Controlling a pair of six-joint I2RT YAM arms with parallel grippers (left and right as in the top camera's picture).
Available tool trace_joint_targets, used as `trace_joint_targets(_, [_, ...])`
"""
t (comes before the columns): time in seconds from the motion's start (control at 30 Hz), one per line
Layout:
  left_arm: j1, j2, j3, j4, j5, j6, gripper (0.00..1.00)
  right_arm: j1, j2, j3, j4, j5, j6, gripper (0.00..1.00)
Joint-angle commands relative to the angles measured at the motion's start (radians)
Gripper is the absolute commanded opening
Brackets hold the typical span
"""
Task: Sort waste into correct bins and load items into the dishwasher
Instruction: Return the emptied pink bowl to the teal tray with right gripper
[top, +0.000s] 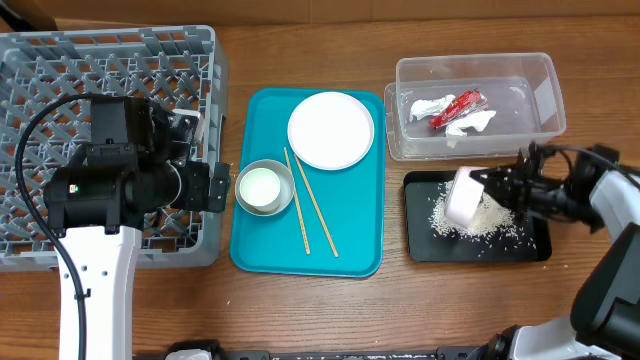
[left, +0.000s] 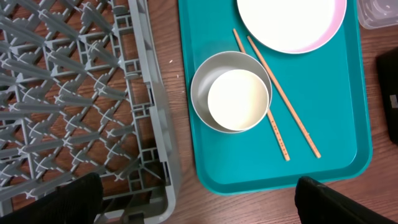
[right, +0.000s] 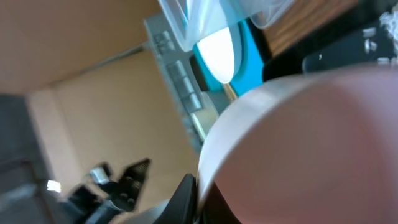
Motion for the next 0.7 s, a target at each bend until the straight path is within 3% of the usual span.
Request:
trace_joint_targets(0.0, [-0.002, 0.003, 0.016, 0.001, -0.003, -0.014, 1.00, 0.101, -0.072, 0.204, -0.121, 0.327, -0.077, 0.04])
trace_joint_targets(0.17, [-0.002, 0.003, 0.016, 0.001, -0.003, -0.015, 1.00, 0.334, -0.081, 0.344, -0.134, 0.498, -0.076, 0.04])
trace_joint_targets(0.5, [-0.002, 0.003, 0.016, 0.000, -0.002, -0.015, 1.00, 0.928, -0.074, 0.346, 0.236, 0.985, -0.069, 0.04])
trace_joint_targets(0.67, [-0.002, 0.003, 0.016, 0.000, -0.002, -0.015, 1.00, 1.102, 0.013, 0.344, 0.301, 1.041, -0.059, 0.04])
